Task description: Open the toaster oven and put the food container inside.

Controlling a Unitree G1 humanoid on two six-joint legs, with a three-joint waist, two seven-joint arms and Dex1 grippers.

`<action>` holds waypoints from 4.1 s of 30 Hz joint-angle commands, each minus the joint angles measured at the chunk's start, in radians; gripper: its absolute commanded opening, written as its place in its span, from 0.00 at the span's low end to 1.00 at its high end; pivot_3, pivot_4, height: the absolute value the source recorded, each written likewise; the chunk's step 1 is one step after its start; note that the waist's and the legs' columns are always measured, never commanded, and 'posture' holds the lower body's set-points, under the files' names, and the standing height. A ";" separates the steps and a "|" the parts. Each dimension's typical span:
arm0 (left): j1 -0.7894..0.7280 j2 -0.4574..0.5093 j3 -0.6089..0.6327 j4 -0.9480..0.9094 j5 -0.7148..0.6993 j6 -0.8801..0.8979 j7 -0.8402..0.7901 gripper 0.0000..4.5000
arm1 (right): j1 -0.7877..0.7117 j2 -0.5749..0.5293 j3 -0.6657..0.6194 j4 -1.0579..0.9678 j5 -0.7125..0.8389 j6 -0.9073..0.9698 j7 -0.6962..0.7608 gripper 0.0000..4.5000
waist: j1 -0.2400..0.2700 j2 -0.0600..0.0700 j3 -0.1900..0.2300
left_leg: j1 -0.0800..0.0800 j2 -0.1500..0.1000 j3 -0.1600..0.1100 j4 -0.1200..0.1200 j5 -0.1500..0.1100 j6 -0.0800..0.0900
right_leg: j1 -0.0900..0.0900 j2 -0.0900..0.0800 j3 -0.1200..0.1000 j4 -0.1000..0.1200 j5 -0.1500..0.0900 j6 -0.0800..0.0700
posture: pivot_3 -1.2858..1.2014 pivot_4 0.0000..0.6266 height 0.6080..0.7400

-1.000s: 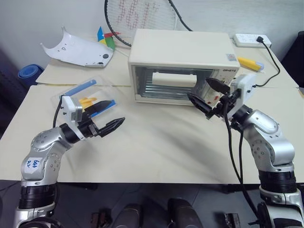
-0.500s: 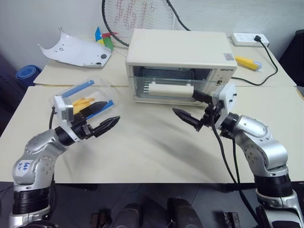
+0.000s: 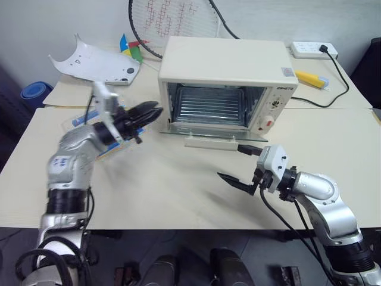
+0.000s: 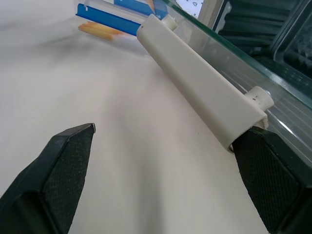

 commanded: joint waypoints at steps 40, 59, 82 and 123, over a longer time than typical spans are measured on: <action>0.904 -0.081 0.765 -0.478 -0.271 0.122 0.484 0.99 | 0.010 0.145 -0.129 0.021 0.259 -0.266 0.169 1.00 | 0.035 -0.002 0.001 | 0.003 0.000 -0.003 0.003 -0.001 0.001 | 0.006 -0.001 0.000 -0.002 0.000 0.000 | 0.52 0.24 1.00; 0.028 0.418 0.327 0.292 -0.134 0.701 0.632 0.99 | 0.050 0.164 -0.071 0.063 0.175 -0.368 0.205 1.00 | -0.011 -0.003 0.000 | 0.003 -0.002 -0.004 -0.001 -0.001 0.000 | -0.001 0.000 0.001 0.007 0.001 -0.001 | 0.52 0.24 1.00; -0.015 0.568 0.215 0.126 0.008 0.813 0.328 0.00 | 0.131 0.129 -0.110 0.048 0.138 -0.388 0.133 1.00 | -0.020 -0.004 0.000 | 0.001 -0.002 -0.004 0.000 -0.001 0.000 | -0.004 0.000 0.003 0.010 0.001 -0.001 | 0.52 0.24 1.00; -0.214 0.015 0.165 -0.227 0.017 0.817 0.332 0.81 | 0.416 0.021 -0.196 -0.235 0.232 -0.196 -0.061 0.96 | 0.017 -0.004 0.001 | 0.002 -0.002 -0.003 0.006 -0.001 -0.002 | -0.002 0.001 0.003 0.008 0.001 -0.001 | 0.52 0.24 1.00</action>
